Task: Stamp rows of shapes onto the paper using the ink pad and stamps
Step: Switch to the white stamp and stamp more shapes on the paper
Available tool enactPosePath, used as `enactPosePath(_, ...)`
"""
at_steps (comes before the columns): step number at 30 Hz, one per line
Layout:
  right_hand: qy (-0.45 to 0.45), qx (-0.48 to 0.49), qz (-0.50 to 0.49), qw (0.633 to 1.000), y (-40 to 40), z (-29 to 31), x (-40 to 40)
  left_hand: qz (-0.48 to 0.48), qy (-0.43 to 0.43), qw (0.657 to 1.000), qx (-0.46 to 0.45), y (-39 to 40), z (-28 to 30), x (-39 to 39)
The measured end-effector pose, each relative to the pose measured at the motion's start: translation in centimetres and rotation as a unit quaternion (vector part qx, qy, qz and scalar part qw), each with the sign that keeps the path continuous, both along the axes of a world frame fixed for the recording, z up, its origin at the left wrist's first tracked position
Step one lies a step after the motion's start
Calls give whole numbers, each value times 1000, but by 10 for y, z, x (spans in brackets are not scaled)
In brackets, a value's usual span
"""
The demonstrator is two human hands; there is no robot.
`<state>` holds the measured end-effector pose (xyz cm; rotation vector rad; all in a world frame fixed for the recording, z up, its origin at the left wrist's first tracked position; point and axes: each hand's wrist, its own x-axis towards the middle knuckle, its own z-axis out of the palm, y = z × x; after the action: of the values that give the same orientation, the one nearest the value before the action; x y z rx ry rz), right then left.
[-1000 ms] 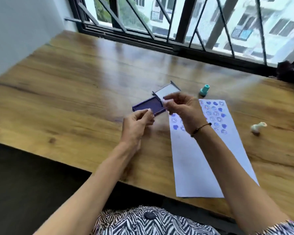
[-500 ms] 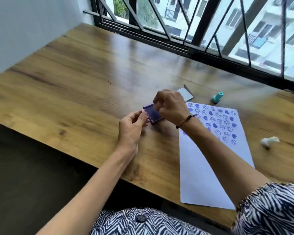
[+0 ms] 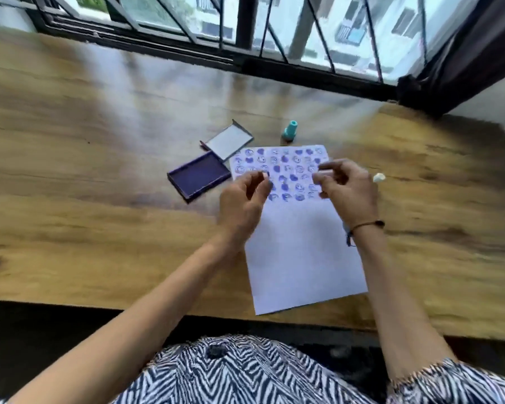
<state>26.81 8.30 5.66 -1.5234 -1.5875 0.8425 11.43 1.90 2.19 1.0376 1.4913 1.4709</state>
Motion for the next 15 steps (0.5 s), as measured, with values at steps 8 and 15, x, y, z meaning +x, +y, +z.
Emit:
enactPosePath(8,-246,50,33,968,16,-15,49,-74,289,951,85,17,-10,39)
enactPosePath(15,-353,68,75,930,23,-16,47,-60,234,969,55,15,-4,37)
